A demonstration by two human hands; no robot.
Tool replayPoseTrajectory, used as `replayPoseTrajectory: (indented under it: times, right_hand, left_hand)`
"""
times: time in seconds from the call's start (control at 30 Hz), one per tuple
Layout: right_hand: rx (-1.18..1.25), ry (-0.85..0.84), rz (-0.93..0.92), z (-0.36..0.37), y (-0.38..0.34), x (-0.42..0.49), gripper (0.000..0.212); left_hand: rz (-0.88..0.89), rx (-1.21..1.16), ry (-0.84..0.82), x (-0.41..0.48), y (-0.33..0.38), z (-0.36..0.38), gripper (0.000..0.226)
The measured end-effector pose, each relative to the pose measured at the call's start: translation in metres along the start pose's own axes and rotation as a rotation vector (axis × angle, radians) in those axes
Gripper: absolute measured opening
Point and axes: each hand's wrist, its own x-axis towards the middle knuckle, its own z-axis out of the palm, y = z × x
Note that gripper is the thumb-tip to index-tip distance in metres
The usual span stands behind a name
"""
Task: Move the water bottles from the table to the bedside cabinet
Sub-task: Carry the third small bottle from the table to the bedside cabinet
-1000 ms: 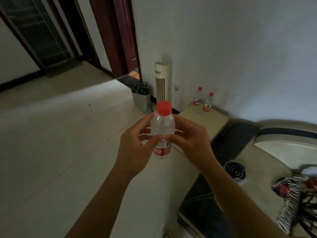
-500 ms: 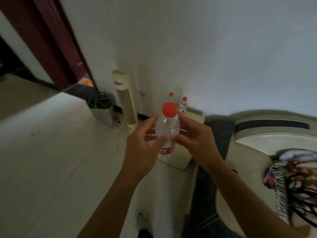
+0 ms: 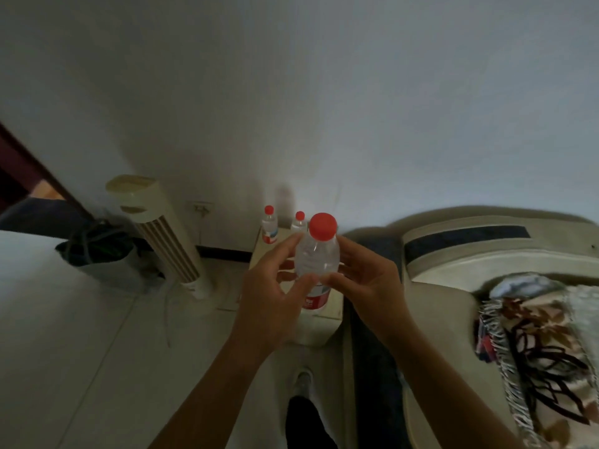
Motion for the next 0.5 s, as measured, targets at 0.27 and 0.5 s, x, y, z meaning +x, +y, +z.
replayPoseTrajectory:
  times: [0.27, 0.5]
  right_hand:
    - [0.025, 0.066, 0.055, -0.035, 0.040, 0.106, 0.056]
    - [-0.051, 0.120, 0.113, -0.059, 0.072, 0.164, 0.056]
  left_hand:
    - [-0.048, 0.004, -0.042, 0.121, -0.009, 0.035, 0.060]
    - [-0.053, -0.024, -0.155, 0.198, -0.030, 0.062, 0.046]
